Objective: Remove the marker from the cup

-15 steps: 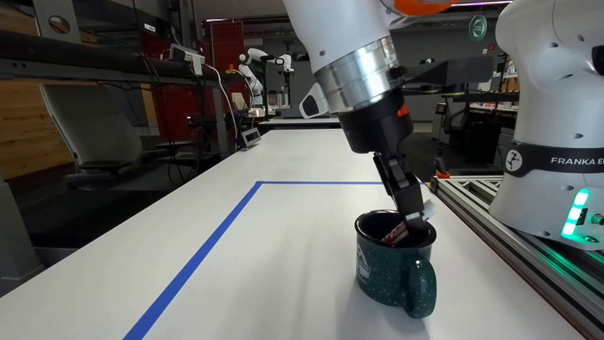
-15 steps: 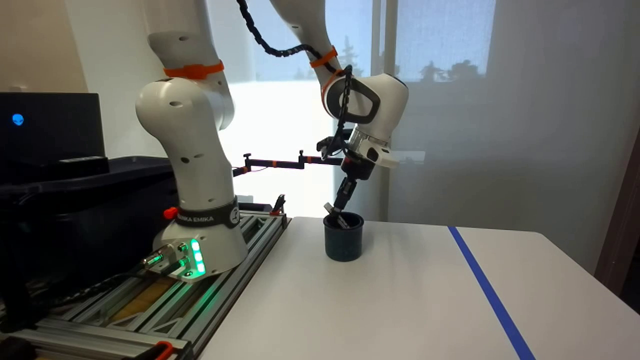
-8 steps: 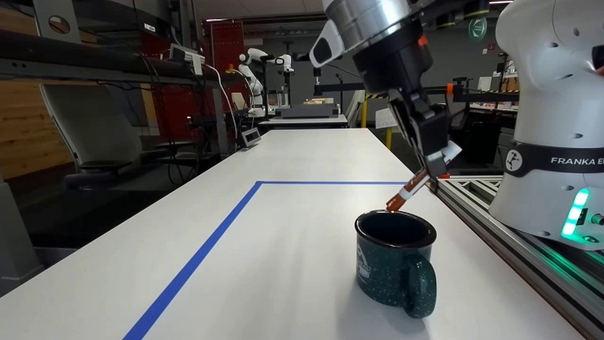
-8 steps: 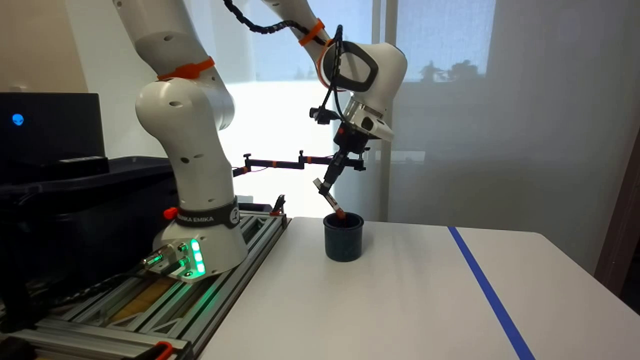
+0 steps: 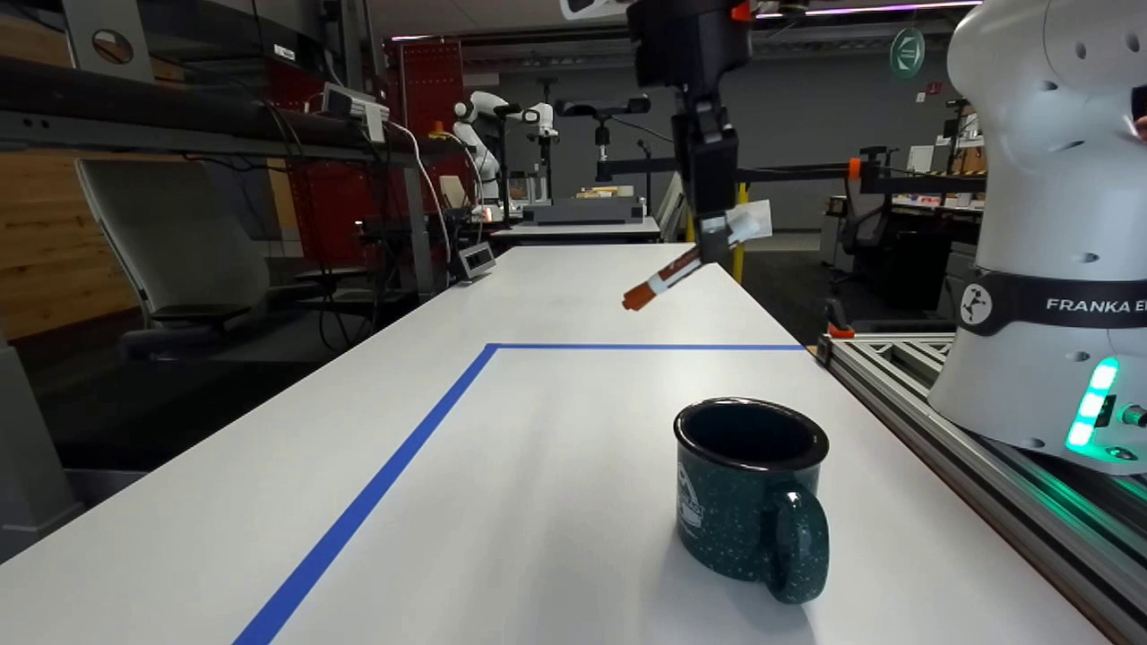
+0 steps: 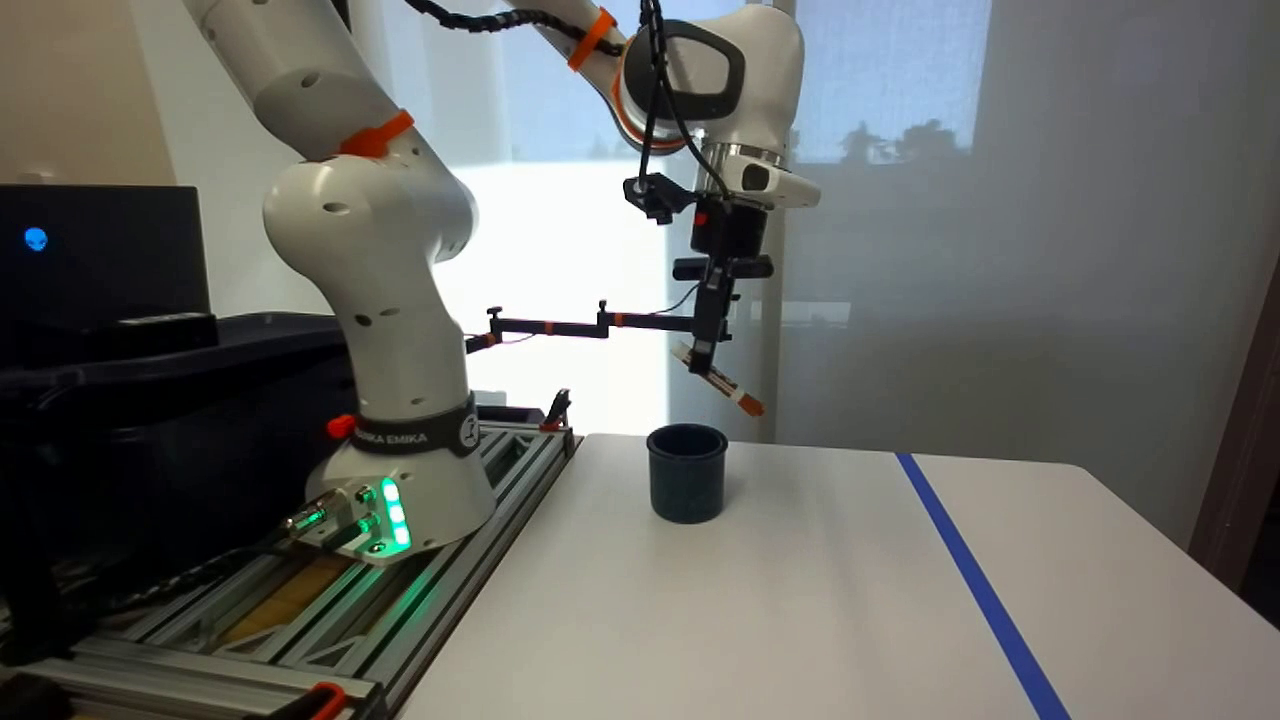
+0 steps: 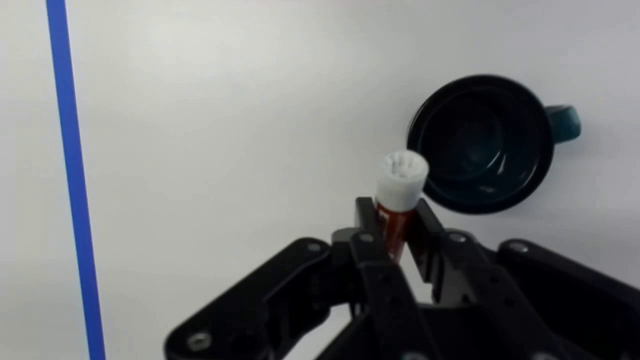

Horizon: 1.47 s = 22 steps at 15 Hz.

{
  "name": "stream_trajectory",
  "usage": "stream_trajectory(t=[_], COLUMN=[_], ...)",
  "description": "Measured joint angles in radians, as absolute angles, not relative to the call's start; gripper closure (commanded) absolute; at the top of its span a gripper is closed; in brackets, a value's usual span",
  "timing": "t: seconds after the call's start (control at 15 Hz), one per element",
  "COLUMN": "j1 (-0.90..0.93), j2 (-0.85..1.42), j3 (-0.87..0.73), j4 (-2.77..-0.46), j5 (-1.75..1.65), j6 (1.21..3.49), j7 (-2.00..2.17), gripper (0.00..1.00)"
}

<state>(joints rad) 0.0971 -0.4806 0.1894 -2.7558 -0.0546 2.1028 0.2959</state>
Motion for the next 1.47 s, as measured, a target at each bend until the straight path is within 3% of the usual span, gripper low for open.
stream_trajectory(t=[1.33, 1.4, 1.47], j1=[-0.028, -0.015, 0.004], j2=[0.127, 0.155, 0.179], j3=[0.023, 0.002, -0.020], j4=[-2.757, -2.757, -2.757], j5=[-0.232, -0.236, -0.239], j6=[2.908, 2.937, 2.961], j7=[0.329, 0.329, 0.329], gripper=[0.95, 0.71, 0.54])
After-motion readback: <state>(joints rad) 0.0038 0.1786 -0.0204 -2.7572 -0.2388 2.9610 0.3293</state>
